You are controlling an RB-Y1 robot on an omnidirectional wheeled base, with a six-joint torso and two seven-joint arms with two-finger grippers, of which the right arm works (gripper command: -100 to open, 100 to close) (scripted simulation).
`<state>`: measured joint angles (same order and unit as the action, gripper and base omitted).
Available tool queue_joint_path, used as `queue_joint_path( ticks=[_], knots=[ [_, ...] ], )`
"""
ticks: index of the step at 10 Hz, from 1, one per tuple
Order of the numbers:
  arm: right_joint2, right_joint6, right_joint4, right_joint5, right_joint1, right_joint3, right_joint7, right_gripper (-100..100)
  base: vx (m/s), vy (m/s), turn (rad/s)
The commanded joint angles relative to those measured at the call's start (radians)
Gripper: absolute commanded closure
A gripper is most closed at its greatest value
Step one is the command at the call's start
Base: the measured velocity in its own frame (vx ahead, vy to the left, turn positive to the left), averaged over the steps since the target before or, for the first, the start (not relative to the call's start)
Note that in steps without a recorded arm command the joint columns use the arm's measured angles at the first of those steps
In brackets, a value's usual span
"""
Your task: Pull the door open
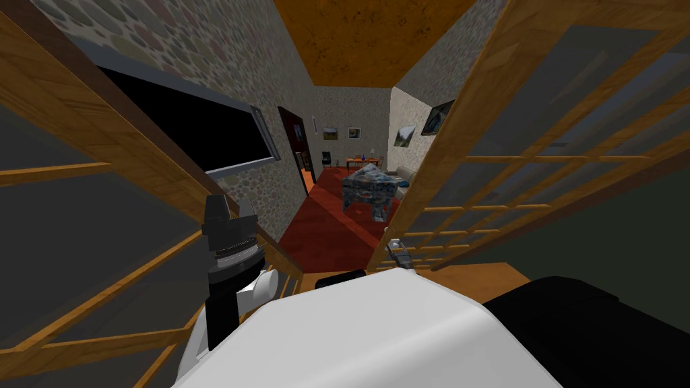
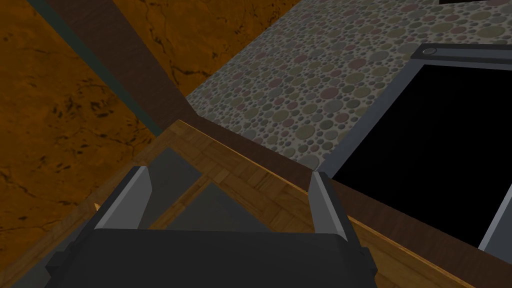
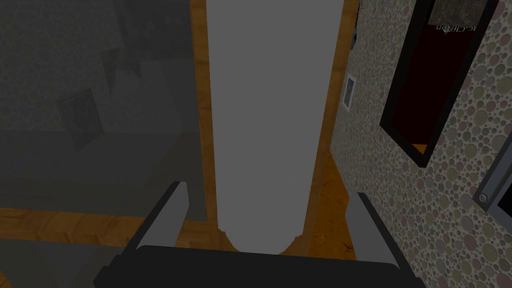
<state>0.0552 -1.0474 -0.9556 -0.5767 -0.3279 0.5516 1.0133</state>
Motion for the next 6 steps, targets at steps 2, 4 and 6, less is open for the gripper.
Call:
queue_joint_path(
  ticks=[2, 4, 6],
  knots=[
    [0.0, 0.0, -0.001, -0.001, -0.001, -0.001, 0.0, 100, -0.022, 0.004, -0.009],
    [0.0, 0.0, -0.001, -0.001, -0.001, -0.001, 0.0, 100, -0.018, 0.002, 0.004],
    [0.0, 0.0, -0.001, -0.001, -0.001, -0.001, 0.0, 100, -0.003, 0.0, -0.002]
  ],
)
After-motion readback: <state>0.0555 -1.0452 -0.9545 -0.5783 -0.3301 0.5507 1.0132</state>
